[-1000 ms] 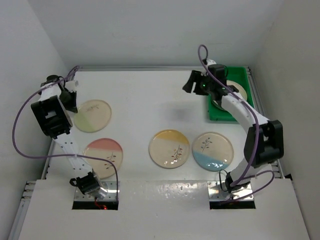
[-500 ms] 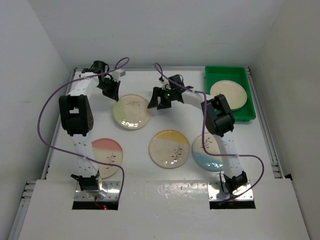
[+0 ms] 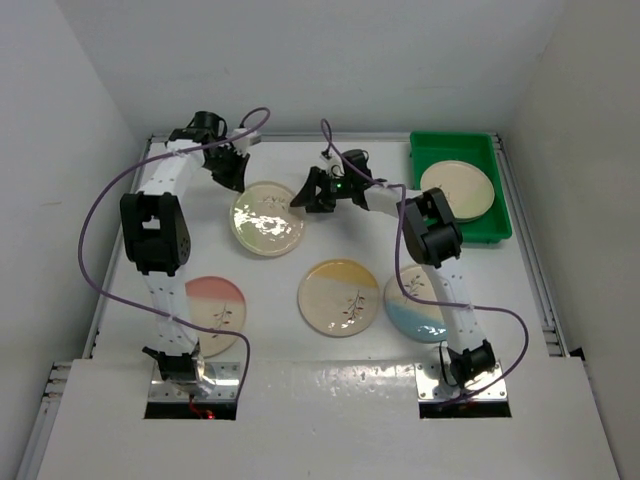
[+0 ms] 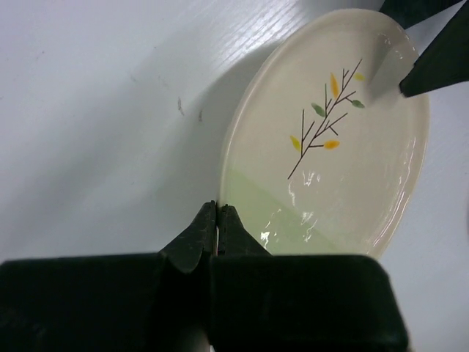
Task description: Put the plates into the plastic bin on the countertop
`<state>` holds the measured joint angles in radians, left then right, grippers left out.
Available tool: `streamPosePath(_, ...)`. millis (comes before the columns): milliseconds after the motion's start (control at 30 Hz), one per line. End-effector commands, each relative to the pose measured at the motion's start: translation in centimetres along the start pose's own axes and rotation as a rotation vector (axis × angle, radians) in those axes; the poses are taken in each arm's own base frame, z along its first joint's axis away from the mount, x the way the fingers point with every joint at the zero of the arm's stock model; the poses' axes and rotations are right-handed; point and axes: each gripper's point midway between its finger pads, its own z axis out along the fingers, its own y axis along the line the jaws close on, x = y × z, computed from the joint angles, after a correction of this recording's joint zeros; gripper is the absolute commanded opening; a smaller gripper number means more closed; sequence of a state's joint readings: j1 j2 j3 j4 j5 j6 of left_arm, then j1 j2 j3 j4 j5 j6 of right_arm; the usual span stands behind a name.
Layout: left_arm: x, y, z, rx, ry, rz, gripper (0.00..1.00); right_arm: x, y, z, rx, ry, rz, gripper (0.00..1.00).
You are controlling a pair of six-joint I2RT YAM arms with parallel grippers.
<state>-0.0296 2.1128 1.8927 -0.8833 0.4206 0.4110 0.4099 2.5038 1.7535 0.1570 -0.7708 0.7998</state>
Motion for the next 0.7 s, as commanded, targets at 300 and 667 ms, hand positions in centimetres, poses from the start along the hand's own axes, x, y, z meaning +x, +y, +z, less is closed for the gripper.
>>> streamPosePath(300, -2.7, 0.7, 0.0, -0.019, -0.071, 0.032, 0.00, 0.4, 3.6, 0.6, -0.142, -0.027, 0.030, 0.00)
streamPosePath(667, -5.5, 4.9, -5.9, -0.259, -0.134, -0.008, 0.08, -12.5, 12.8, -15.7, -0.228, -0.534, -0.062, 0.00)
